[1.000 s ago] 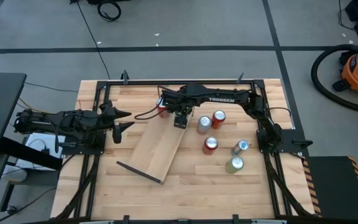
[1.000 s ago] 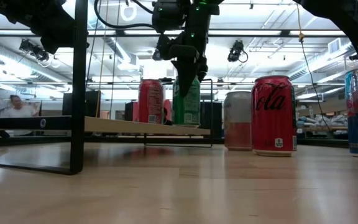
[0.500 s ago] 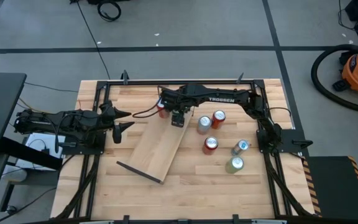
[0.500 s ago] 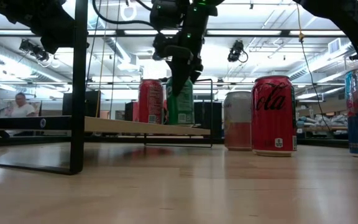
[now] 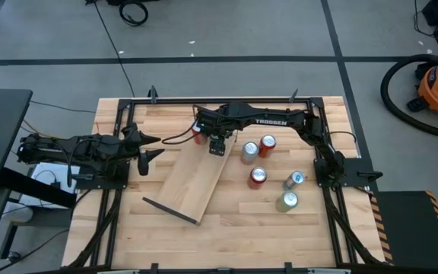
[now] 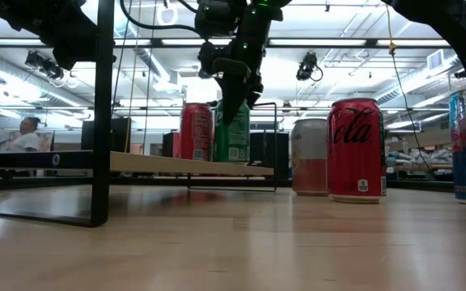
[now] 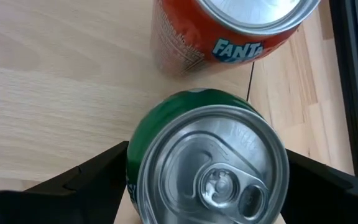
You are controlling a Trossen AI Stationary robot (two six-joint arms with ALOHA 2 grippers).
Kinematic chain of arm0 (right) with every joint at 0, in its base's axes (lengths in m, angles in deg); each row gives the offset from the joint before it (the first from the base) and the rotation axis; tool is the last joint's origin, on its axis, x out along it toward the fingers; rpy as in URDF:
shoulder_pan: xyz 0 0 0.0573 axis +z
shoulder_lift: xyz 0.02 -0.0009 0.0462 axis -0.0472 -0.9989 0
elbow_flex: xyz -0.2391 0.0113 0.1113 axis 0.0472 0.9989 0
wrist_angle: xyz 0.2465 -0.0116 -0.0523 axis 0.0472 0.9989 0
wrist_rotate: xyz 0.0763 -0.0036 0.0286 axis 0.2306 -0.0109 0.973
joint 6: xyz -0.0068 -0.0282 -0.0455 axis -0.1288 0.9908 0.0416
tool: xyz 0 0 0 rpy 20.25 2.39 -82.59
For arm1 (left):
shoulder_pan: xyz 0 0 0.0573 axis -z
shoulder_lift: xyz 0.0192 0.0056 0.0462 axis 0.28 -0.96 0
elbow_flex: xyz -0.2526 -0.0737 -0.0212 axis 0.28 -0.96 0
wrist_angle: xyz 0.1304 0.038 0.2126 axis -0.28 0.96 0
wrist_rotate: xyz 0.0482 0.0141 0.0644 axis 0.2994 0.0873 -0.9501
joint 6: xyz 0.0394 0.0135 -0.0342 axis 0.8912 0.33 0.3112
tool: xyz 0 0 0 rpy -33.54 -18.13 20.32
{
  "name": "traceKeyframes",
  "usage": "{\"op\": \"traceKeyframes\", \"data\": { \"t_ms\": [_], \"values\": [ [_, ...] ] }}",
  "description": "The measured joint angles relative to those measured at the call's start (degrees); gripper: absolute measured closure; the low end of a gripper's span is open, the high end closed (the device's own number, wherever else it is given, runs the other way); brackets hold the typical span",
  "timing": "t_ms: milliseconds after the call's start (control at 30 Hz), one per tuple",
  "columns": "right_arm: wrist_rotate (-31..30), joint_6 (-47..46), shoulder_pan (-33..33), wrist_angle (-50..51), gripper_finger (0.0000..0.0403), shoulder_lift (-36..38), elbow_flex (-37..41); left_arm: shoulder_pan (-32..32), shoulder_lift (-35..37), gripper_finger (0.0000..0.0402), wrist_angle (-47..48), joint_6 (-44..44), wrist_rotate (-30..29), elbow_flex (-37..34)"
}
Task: Place canned beverage on shelf
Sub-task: Put the green soda can on the shelf, then put the red soda can on the shelf
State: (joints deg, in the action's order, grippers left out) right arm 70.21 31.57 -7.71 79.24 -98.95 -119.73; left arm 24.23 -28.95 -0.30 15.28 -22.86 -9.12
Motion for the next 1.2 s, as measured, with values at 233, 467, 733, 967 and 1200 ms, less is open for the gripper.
{"op": "traceKeyframes", "data": {
  "t_ms": [233,467,733,967,1200],
  "values": [
    [0.41,2.18,0.05,0.63,0.0049,0.00,0.00,-0.01,0.00,0.0170,0.00,0.00,0.00,0.00],
    [0.50,3.02,0.11,0.79,0.0018,0.00,0.00,0.00,0.00,0.0170,0.00,0.00,0.00,0.00],
    [-0.42,3.05,0.54,2.40,0.0009,0.13,-1.52,0.00,0.02,0.0170,0.00,0.00,0.00,0.00],
    [-2.17,1.50,1.61,9.28,0.0004,0.35,-8.73,0.00,0.01,0.0170,0.03,0.00,0.00,0.00],
    [-1.70,-1.35,4.29,19.05,0.0004,0.45,-9.55,-0.01,0.00,0.0170,0.96,-0.02,0.01,-0.01]
  ]
}}
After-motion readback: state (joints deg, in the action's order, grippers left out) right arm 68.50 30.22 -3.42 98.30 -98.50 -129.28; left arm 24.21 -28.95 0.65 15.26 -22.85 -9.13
